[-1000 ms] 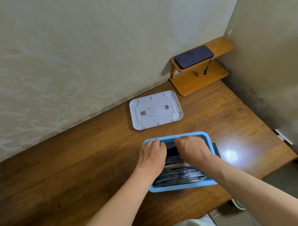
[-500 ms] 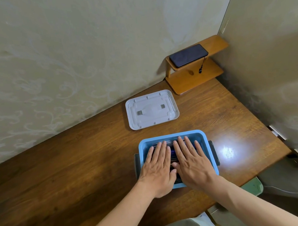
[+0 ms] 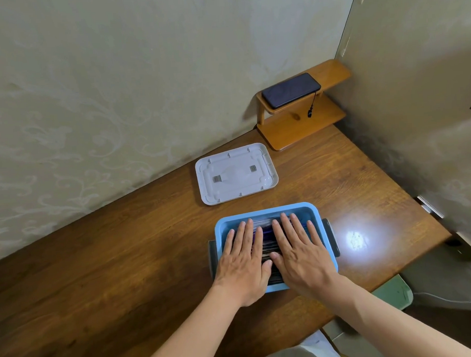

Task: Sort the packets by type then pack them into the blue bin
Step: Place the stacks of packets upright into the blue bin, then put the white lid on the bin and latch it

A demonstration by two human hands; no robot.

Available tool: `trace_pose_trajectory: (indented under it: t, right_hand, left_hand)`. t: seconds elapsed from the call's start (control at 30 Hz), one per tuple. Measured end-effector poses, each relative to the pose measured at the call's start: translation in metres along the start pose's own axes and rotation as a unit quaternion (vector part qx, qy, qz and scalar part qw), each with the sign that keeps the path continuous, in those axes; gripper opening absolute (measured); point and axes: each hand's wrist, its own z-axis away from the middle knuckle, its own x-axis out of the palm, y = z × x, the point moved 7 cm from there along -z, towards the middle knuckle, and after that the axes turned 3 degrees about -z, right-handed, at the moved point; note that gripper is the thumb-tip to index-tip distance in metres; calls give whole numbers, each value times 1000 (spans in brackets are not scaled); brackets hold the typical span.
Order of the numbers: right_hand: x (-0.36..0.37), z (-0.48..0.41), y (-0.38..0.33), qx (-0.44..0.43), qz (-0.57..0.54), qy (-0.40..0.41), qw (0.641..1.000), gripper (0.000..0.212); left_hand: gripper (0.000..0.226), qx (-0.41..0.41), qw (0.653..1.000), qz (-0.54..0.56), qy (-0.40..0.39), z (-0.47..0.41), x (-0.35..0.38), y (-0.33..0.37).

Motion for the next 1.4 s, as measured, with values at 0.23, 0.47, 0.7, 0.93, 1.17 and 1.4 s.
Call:
trace_pose_trajectory:
  t: [0.23,0.47,0.7,0.93,1.17,1.4]
  right_hand:
    - [-15,-4,-1,-19,-2,69,997,64]
    - [-83,-69,25,-14,-173,126,977,40]
    - [-79,-150,62,131,-356,9,925,40]
    - [-46,-206,86,233,-434,-59,868,49]
    - [-17,-252,97,279,-454,-88,841,45]
    - [-5,-275,101,286,-484,-71,824,35]
  left_hand:
    - [73,-2,999,40,24,-1,-15,-7]
    - [58,-111,956,222,157,-19,-75,-77]
    - [45,-251,879,360,186,-46,-93,-133]
    - [44,-321,826,436,159,-95,-88,-171]
    - [51,-372,796,463,117,-146,-65,-201]
    - [55,-418,742,516,94,-166,-38,-212]
